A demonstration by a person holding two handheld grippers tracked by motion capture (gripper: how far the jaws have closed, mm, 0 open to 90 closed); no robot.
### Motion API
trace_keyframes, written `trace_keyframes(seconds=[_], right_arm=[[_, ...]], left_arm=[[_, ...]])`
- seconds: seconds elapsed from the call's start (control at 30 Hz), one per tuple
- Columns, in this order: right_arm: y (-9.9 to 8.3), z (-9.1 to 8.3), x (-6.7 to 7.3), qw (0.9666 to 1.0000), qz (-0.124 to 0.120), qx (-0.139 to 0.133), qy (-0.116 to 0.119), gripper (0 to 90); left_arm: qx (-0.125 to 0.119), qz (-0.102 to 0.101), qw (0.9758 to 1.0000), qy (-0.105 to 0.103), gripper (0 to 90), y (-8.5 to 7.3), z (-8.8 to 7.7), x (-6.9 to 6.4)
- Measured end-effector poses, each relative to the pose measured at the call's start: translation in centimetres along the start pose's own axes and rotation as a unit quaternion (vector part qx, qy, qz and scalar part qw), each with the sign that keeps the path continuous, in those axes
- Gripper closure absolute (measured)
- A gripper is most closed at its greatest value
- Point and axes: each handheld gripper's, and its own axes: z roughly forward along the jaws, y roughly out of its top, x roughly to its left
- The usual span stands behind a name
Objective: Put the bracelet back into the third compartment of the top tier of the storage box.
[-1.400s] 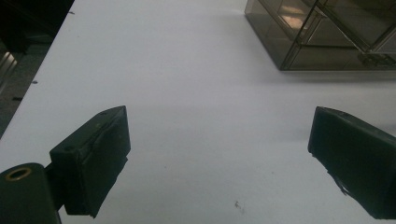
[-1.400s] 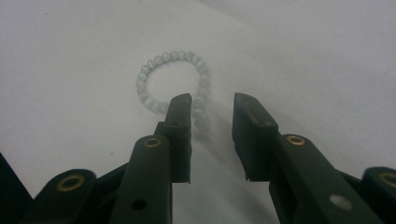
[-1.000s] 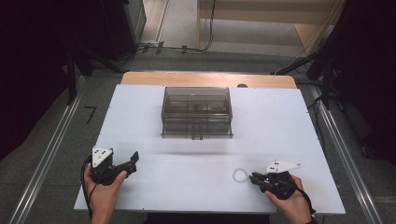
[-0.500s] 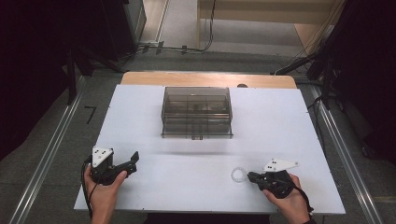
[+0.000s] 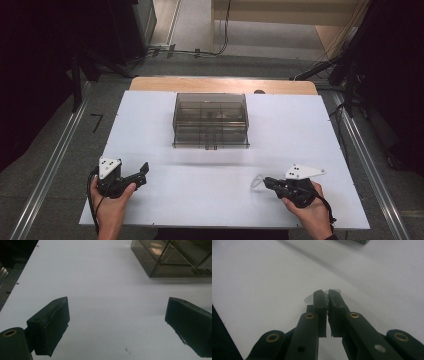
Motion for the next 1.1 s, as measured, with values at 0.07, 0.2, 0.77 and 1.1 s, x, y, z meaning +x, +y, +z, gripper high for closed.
trace_keyframes(seconds=[0.07, 0.2, 0.77, 1.1], right_arm=[[0.4, -0.2, 0.0, 1.0000, 0.001, -0.009, 0.000, 83.2], [1.1, -0.5, 0.0, 0.9997, 0.001, -0.025, 0.002, 83.3], [4.0, -0.9, 0.5, 0.9980, -0.004, -0.062, 0.014, 83.3], [5.5, -1.1, 0.4, 0.9968, -0.005, -0.077, 0.019, 83.3]], left_arm=[[0.001, 0.000, 1.0000, 0.000, 5.8, 0.0, 0.0, 0.0], [0.000, 0.001, 1.0000, 0.000, 5.8, 0.0, 0.0, 0.0], [0.000, 0.000, 1.0000, 0.001, 5.8, 0.0, 0.0, 0.0], [-0.001, 0.001, 1.0000, 0.001, 5.8, 0.0, 0.0, 0.1]])
